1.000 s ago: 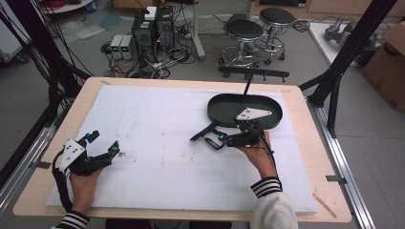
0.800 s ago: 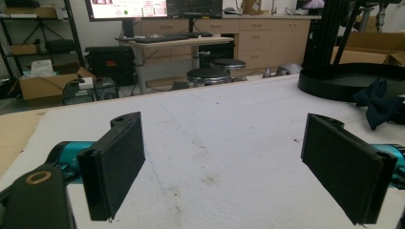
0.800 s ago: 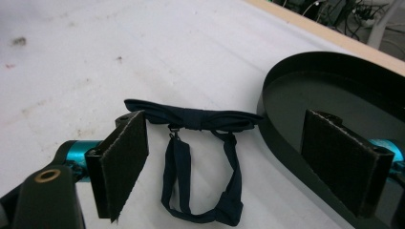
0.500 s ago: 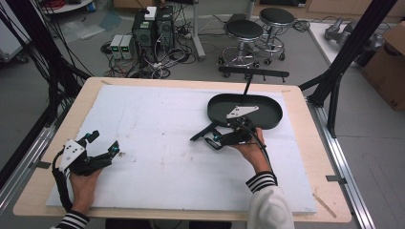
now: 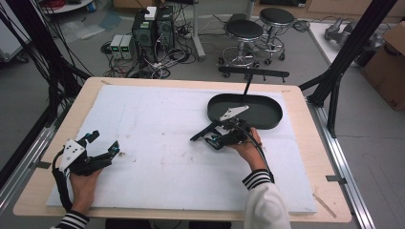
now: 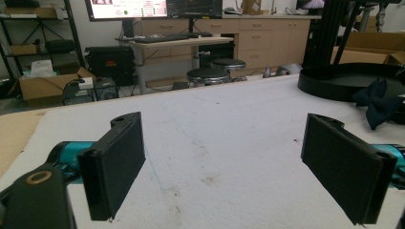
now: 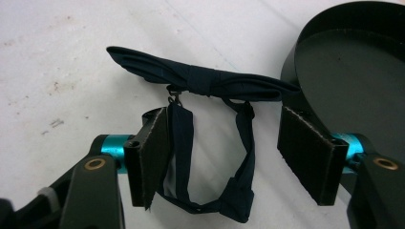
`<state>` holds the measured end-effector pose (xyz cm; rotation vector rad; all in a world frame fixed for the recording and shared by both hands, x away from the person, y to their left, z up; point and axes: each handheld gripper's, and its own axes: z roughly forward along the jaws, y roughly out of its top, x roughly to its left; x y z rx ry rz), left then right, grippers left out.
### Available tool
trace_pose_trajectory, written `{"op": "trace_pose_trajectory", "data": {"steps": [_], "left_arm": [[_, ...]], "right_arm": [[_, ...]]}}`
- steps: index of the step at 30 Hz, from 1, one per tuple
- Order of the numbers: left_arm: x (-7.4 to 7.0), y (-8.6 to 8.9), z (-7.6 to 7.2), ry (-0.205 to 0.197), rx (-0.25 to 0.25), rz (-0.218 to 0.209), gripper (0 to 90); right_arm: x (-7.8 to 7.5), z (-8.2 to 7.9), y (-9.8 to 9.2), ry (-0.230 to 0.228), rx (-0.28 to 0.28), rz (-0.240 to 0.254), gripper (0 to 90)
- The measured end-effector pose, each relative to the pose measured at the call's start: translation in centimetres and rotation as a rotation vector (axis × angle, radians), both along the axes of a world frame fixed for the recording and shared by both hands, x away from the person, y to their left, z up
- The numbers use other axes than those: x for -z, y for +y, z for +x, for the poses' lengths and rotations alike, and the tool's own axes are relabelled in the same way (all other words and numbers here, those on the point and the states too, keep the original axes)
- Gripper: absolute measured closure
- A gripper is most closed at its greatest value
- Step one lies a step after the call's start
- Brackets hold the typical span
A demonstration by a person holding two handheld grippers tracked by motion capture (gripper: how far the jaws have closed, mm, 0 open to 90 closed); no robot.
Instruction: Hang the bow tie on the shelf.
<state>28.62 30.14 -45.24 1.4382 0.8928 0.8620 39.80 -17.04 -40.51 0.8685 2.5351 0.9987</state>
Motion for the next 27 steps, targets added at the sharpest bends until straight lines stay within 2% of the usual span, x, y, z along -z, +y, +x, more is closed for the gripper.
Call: {"op": "trace_pose_trajectory", "data": {"steps": [9, 14, 18, 27], "left_arm": [[0.0, 0.0, 0.0, -0.002, 0.001, 0.002, 15.2], [0.0, 0.0, 0.0, -0.001, 0.0, 0.0, 15.2], [0.0, 0.0, 0.0, -0.001, -0.001, -0.001, 15.3], [0.0, 0.0, 0.0, 0.0, -0.002, -0.002, 15.3]], "right_arm": [[0.7, 0.8, 0.8, -0.011, 0.008, -0.074, 45.4], [1.0, 1.1, 1.2, -0.007, 0.009, -0.082, 50.3], [1.5, 1.4, 1.3, 0.0, 0.016, -0.111, 52.7], [1.9, 1.8, 1.3, 0.0, 0.016, -0.116, 62.2]]}}
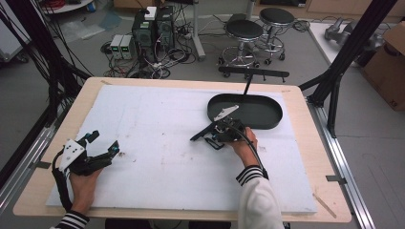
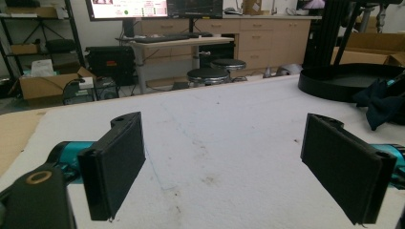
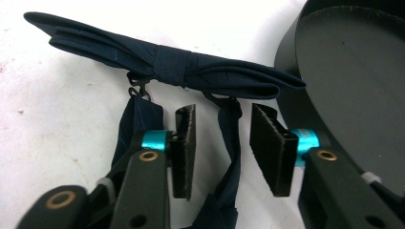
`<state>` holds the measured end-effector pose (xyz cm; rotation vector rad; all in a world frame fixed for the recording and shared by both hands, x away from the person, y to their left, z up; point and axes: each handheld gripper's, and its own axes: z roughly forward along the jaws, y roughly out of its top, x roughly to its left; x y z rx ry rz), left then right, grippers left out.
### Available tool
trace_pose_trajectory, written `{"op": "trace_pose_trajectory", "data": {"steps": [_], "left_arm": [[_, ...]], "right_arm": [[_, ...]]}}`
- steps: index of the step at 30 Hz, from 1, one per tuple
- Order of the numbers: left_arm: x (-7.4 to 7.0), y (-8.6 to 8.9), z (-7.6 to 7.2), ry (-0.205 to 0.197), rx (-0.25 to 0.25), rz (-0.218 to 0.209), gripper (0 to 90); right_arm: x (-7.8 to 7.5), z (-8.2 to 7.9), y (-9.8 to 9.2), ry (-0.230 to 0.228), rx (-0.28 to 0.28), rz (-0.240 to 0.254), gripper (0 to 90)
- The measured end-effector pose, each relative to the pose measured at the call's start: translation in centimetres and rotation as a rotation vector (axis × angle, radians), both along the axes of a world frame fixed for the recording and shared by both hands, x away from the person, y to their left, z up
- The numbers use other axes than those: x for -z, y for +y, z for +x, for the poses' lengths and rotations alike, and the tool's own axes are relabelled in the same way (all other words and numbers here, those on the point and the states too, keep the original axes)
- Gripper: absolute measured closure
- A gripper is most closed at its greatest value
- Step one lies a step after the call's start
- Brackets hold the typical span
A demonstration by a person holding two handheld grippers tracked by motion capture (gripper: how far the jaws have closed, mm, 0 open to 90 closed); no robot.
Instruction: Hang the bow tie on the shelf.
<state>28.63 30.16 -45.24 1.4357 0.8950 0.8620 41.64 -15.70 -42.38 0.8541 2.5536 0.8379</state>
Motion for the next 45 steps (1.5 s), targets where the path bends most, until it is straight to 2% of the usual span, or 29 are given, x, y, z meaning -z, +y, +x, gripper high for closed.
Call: {"op": "trace_pose_trajectory", "data": {"steps": [18, 23, 25, 28, 31, 39, 45], "left_arm": [[0.0, 0.0, 0.0, 0.0, -0.002, 0.002, 15.5], [0.0, 0.0, 0.0, 0.001, -0.003, 0.001, 15.5], [0.0, 0.0, 0.0, 0.0, -0.002, 0.001, 15.4], [0.0, 0.0, 0.0, 0.0, -0.002, 0.0, 15.5], [0.0, 0.0, 0.0, 0.0, -0.002, 0.001, 15.5], [0.0, 0.0, 0.0, 0.0, -0.002, 0.001, 15.5], [0.0, 0.0, 0.0, 0.0, -0.002, 0.001, 15.5]], "right_arm": [[0.4, 0.5, -0.1, 0.028, -0.018, -0.009, 69.8], [0.2, 0.9, 0.3, 0.035, -0.028, -0.039, 71.7], [0.3, 1.0, 0.5, 0.046, -0.027, -0.05, 74.0], [0.2, 1.1, 0.7, 0.033, -0.032, -0.063, 81.2], [0.2, 1.0, 0.8, 0.043, -0.021, -0.063, 83.9], [0.1, 0.9, 0.8, 0.048, -0.012, -0.073, 84.9], [-0.2, 0.8, 0.8, 0.044, -0.012, -0.057, 85.2]]}}
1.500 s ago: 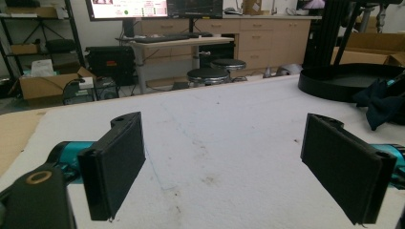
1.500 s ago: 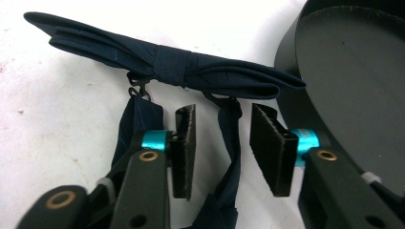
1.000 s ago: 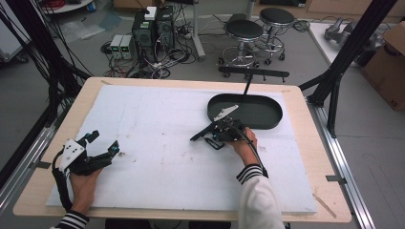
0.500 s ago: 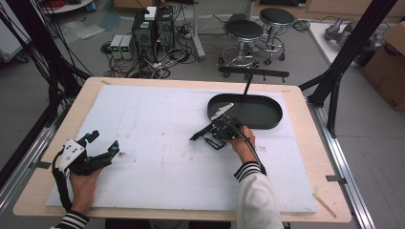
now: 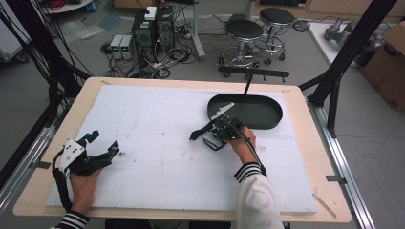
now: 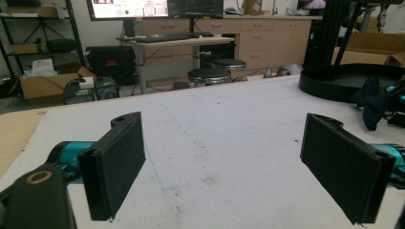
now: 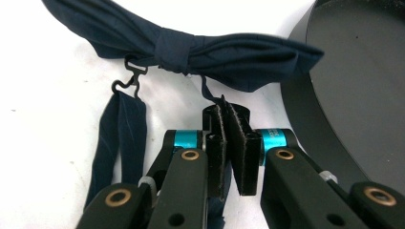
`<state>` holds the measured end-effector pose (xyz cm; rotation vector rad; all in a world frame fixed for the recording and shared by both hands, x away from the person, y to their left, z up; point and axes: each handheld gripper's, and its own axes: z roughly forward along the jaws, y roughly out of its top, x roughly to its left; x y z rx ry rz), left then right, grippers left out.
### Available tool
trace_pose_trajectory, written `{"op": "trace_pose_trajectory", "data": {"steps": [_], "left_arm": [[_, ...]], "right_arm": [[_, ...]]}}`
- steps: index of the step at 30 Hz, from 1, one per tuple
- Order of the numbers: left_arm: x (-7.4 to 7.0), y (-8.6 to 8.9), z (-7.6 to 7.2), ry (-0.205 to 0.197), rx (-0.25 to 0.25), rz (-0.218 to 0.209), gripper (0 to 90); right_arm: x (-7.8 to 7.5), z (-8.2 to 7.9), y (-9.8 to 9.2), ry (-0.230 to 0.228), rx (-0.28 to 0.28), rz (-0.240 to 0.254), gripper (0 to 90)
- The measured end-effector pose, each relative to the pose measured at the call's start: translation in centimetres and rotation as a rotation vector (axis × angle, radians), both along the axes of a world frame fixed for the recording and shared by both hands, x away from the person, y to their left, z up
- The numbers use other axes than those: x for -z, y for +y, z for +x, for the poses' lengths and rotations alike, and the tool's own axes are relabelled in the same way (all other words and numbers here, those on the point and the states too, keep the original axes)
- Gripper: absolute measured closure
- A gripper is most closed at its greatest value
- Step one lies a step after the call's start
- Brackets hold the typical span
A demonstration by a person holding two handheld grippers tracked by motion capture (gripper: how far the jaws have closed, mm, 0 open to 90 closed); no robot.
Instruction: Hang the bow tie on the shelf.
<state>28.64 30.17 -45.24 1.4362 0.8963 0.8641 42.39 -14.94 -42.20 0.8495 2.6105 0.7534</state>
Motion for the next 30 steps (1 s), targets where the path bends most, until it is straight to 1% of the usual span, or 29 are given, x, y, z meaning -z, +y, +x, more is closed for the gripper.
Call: {"op": "trace_pose_trajectory", "data": {"steps": [9, 13, 15, 17, 20, 25, 26, 27, 30], "left_arm": [[0.0, 0.0, 0.0, 0.0, 0.002, 0.001, 15.4], [0.0, 0.0, 0.0, 0.0, 0.002, 0.002, 15.5], [0.0, 0.0, 0.0, 0.0, 0.003, 0.001, 15.5], [0.0, 0.0, 0.0, 0.0, 0.003, 0.003, 15.5], [0.0, 0.0, 0.0, -0.001, 0.003, 0.001, 15.4], [0.0, 0.0, 0.0, -0.001, 0.003, 0.002, 15.5], [0.0, 0.0, 0.0, -0.001, 0.003, 0.004, 15.5], [0.0, 0.0, 0.0, -0.001, 0.003, 0.002, 15.4], [0.0, 0.0, 0.0, -0.001, 0.003, 0.004, 15.4]], "right_arm": [[-1.1, -0.6, -0.2, -0.026, -0.002, 0.069, 85.3], [-1.6, -0.8, -0.4, -0.044, -0.001, 0.109, 85.2], [-1.8, -1.0, -0.5, -0.044, 0.003, 0.136, 85.2], [-2.1, -1.1, -0.7, -0.063, 0.005, 0.158, 85.2], [-2.6, -1.3, -1.0, -0.078, 0.012, 0.186, 85.2], [-3.5, -1.7, -1.6, -0.138, 0.026, 0.22, 85.2], [-3.8, -1.9, -1.8, -0.148, 0.039, 0.228, 85.3], [-4.1, -2.0, -2.1, -0.168, 0.045, 0.247, 85.2], [-4.5, -2.1, -2.6, -0.177, 0.056, 0.277, 85.3]]}}
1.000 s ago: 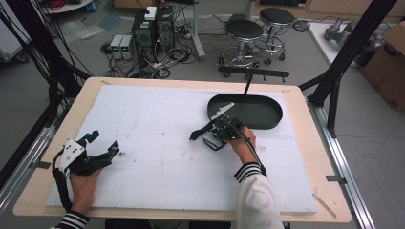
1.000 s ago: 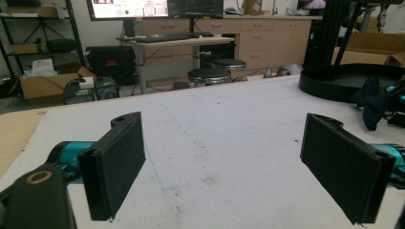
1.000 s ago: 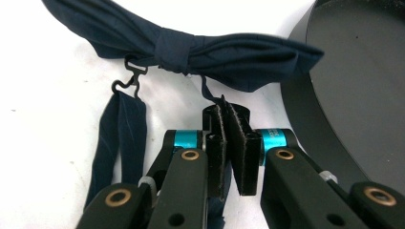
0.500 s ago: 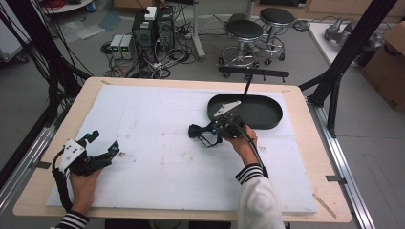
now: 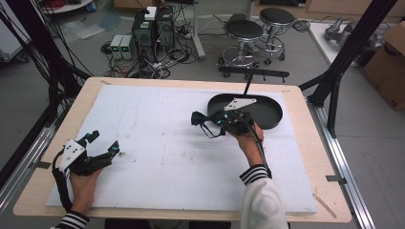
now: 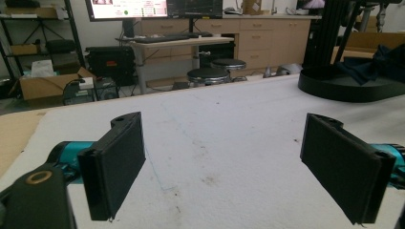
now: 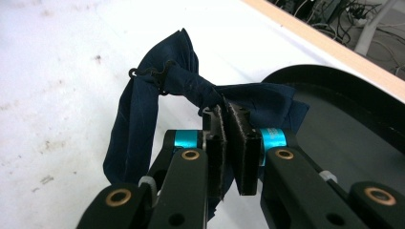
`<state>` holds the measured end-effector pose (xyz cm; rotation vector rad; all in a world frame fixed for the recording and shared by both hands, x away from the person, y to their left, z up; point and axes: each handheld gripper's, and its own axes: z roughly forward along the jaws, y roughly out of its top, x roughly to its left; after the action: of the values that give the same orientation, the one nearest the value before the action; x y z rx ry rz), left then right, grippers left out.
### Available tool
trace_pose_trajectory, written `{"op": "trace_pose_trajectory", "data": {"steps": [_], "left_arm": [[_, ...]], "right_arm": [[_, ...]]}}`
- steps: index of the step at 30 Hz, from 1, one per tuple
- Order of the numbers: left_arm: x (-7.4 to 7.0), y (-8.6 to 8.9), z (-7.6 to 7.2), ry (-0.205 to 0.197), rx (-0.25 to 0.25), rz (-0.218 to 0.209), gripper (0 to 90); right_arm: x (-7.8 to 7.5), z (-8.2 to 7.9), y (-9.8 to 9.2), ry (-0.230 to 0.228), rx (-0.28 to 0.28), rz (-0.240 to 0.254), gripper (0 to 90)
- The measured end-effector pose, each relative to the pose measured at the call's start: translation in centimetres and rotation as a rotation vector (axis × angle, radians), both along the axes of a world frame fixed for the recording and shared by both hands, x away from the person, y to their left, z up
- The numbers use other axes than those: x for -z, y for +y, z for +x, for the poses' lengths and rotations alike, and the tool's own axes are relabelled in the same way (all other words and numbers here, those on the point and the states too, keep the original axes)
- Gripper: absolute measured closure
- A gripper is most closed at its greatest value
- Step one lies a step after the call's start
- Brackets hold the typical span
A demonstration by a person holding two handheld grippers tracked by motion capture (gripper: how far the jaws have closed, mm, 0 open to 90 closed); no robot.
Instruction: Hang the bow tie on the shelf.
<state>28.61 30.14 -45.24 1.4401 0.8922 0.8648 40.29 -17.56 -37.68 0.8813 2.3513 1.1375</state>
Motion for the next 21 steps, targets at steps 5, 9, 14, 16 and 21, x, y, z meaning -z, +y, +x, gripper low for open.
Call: {"op": "trace_pose_trajectory", "data": {"steps": [5, 9, 14, 16, 21], "left_arm": [[0.0, 0.0, 0.0, 0.0, 0.0, 0.004, 15.5], [0.0, 0.0, 0.0, 0.0, 0.001, 0.005, 15.4], [0.0, 0.0, 0.0, 0.0, 0.0, 0.007, 15.4], [0.0, 0.0, 0.0, 0.001, 0.001, 0.007, 15.4], [0.0, 0.0, 0.0, -0.002, -0.001, 0.006, 15.4]], "right_arm": [[-0.7, -0.3, -1.1, -0.029, 0.031, 0.024, 85.2], [-1.3, -0.6, -1.9, -0.073, 0.057, 0.048, 85.2], [-2.1, -1.1, -2.8, -0.139, 0.097, 0.079, 85.3], [-2.4, -1.3, -3.1, -0.16, 0.112, 0.084, 85.2], [-2.8, -1.5, -3.7, -0.193, 0.132, 0.095, 85.1]]}}
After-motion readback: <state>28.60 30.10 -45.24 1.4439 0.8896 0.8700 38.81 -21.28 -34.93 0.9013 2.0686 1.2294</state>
